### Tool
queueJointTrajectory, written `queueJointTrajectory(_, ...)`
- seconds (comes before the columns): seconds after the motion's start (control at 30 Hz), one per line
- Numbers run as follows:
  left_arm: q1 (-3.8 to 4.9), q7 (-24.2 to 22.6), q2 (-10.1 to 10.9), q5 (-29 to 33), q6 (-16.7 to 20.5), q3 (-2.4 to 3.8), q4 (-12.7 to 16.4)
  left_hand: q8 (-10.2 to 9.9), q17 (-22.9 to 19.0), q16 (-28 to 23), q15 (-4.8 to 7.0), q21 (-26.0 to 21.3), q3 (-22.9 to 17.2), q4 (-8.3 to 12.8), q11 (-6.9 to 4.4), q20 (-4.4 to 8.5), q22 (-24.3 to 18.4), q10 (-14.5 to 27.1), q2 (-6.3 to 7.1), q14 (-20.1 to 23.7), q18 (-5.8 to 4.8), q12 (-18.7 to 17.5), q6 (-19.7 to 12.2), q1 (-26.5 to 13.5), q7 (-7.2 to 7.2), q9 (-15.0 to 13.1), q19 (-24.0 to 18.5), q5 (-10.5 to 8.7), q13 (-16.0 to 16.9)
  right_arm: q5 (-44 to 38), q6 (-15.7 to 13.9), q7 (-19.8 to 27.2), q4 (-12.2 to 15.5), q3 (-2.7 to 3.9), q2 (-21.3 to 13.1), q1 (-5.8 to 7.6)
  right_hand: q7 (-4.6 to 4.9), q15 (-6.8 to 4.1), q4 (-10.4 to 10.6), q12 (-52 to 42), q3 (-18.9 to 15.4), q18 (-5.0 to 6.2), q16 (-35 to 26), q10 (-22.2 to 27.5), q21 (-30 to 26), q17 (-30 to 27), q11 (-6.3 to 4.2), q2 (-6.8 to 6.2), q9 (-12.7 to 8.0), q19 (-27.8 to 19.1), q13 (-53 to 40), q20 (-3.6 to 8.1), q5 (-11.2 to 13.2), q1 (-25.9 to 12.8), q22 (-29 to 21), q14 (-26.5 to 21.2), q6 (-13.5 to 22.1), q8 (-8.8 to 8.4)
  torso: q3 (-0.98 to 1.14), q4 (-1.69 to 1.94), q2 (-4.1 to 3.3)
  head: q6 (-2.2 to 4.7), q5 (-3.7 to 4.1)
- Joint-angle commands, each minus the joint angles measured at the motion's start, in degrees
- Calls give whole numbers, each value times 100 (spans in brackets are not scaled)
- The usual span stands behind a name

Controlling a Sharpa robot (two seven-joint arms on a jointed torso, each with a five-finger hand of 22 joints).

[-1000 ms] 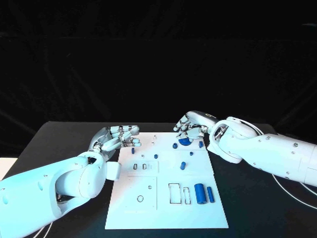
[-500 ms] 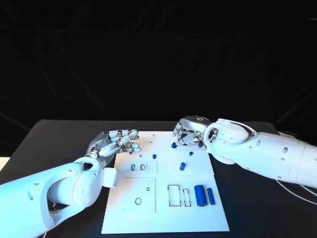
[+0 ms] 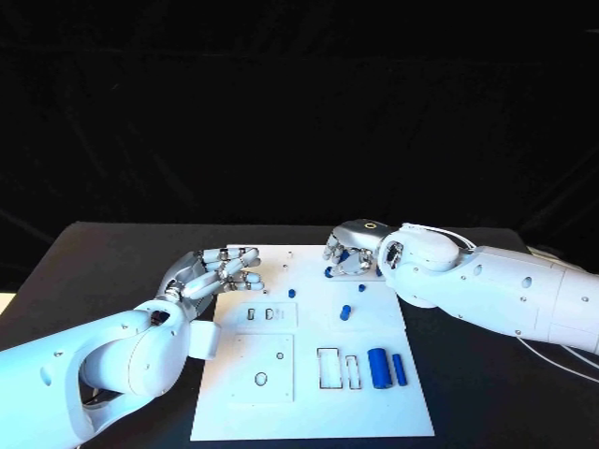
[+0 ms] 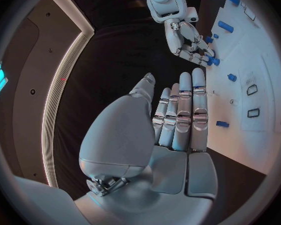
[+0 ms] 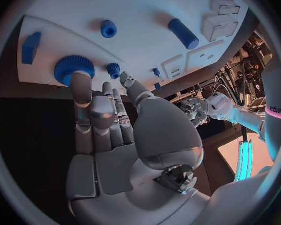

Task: Assemble the parts on the task board

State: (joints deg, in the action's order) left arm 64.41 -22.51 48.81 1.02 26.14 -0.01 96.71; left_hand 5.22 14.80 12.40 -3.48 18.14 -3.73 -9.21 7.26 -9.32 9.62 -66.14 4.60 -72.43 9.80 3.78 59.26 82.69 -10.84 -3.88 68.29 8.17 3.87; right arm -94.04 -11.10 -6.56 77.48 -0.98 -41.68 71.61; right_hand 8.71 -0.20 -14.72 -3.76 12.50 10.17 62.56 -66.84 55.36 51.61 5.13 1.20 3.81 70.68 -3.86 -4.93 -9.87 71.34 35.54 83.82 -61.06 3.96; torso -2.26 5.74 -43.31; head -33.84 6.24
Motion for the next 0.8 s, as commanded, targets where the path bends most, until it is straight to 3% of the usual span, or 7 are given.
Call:
queueJointTrajectory(0.03, 8, 14, 0, -33, -153, 6, 32, -35, 15, -31, -25, 34, 9, 32, 24, 3, 10, 31, -9, 34, 36, -15, -18, -63, -24, 6, 39, -28, -1, -153, 213, -73, -9, 2, 18, 1, 6, 33, 2, 7, 62, -120, 66, 20, 97, 52, 1, 22, 5, 19, 8, -21, 24, 20, 101, 168, -21, -16, -11, 10, -19, -21, -15)
queueJointTrajectory(0.37, 8, 29, 7, -33, -180, 6, 64, -39, 21, -35, -27, 34, 8, 36, 26, 3, 11, 36, -13, 36, 35, -17, -21, -63, -25, 6, 38, -27, -1, -181, 428, -84, -55, 2, 56, 1, -9, 18, 24, 4, 259, -159, 310, -61, 430, 301, -21, 70, 11, 43, 9, -18, 78, 57, 470, 173, -123, -5, -13, 16, -45, -59, -15)
queueJointTrajectory(0.57, 8, 32, 8, -33, -185, 6, 68, -46, 29, -38, -28, 34, 7, 42, 27, 2, 13, 43, -16, 37, 35, -19, -26, -60, -24, 7, 37, -27, -2, -193, 465, -86, -100, 2, 92, 0, -20, 9, 38, 4, 324, -171, 378, -88, 524, 371, -32, 79, 14, 51, 9, -17, 96, 59, 576, 173, -161, -1, -15, 10, -61, -57, -17)
queueJointTrajectory(0.8, 8, 34, 6, -33, -190, 5, 72, -46, 29, -38, -28, 34, 7, 42, 27, 2, 13, 43, -16, 37, 35, -19, -26, -60, -24, 7, 37, -27, -2, -196, 457, -63, -178, 1, 164, -7, -29, 1, 63, 4, 386, -180, 441, -111, 601, 435, -39, 93, 15, 57, 9, -17, 115, 49, 660, 176, -195, 2, -17, 28, -73, -82, -24)
